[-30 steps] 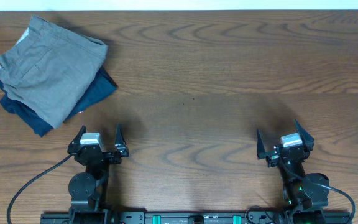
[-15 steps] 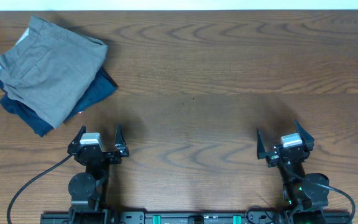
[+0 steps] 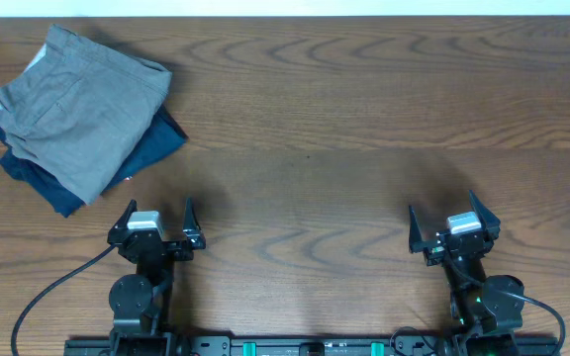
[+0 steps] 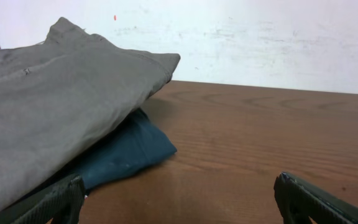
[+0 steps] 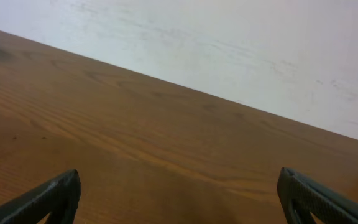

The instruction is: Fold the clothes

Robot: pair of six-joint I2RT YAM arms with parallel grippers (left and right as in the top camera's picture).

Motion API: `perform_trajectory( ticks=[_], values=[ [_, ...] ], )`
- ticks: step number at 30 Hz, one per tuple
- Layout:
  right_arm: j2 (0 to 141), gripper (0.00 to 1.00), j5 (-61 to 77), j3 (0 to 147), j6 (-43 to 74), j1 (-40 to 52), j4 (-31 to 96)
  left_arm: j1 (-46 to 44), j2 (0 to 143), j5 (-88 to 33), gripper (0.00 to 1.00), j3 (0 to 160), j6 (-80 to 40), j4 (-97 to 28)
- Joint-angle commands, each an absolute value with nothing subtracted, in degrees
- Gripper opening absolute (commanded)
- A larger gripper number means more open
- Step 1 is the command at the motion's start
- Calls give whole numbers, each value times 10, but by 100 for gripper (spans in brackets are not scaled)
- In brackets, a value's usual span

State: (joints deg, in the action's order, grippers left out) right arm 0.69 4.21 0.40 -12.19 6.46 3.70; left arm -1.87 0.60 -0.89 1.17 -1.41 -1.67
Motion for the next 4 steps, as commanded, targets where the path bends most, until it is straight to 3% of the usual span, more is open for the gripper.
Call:
perform_trajectory(
  ticks=[1, 4],
  values=[
    [4, 99, 39, 3, -128, 75, 39, -15, 2, 5, 98, 2, -7, -42],
    [4, 99, 39, 3, -127, 75, 39, -15, 2, 5, 98, 2, -7, -42]
  ],
)
